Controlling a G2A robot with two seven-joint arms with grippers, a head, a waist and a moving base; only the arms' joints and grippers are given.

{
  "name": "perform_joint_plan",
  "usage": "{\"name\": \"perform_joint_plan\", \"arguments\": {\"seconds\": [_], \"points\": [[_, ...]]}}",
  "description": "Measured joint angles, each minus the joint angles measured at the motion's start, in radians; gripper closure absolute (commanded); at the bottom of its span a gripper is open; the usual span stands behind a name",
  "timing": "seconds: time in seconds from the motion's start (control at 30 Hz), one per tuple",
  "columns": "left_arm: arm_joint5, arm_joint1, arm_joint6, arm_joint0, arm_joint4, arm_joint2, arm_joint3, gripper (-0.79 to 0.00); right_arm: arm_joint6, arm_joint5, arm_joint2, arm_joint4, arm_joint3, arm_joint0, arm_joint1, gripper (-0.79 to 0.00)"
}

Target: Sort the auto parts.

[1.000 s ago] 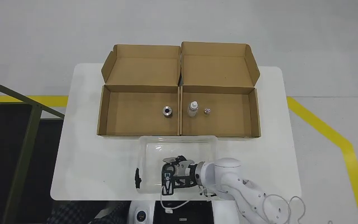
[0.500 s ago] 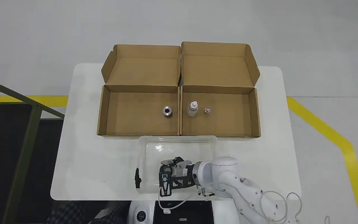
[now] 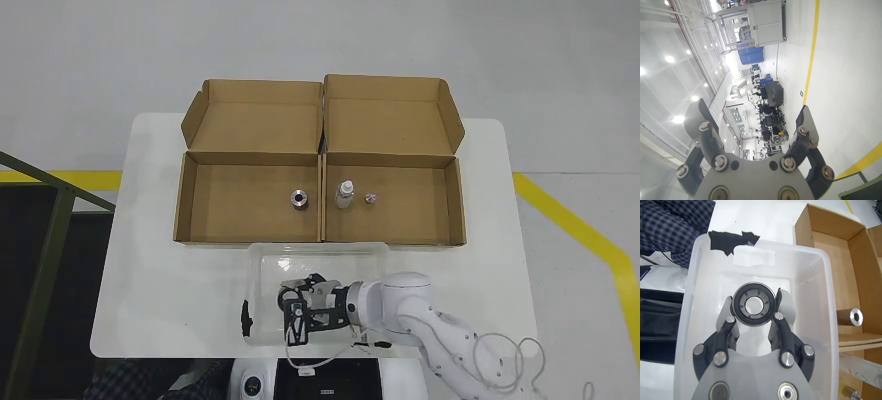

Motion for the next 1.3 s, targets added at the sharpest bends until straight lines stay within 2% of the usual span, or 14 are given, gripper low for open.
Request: {"name": "perform_joint_plan", "arguments": {"seconds": [0.57,1.3], "points": [[0.000,0.000,0.000,0.000,0.000,0.000,0.000,-0.785,-0.028,0.017,0.080,0.095,-0.103,0.014,0.012,0.000],[0.000,0.000,0.000,0.000,0.000,0.000,0.000,-0.785,-0.091,0.038,0.291,0.226,-0.207,-0.031,0.046,0.000]]}}
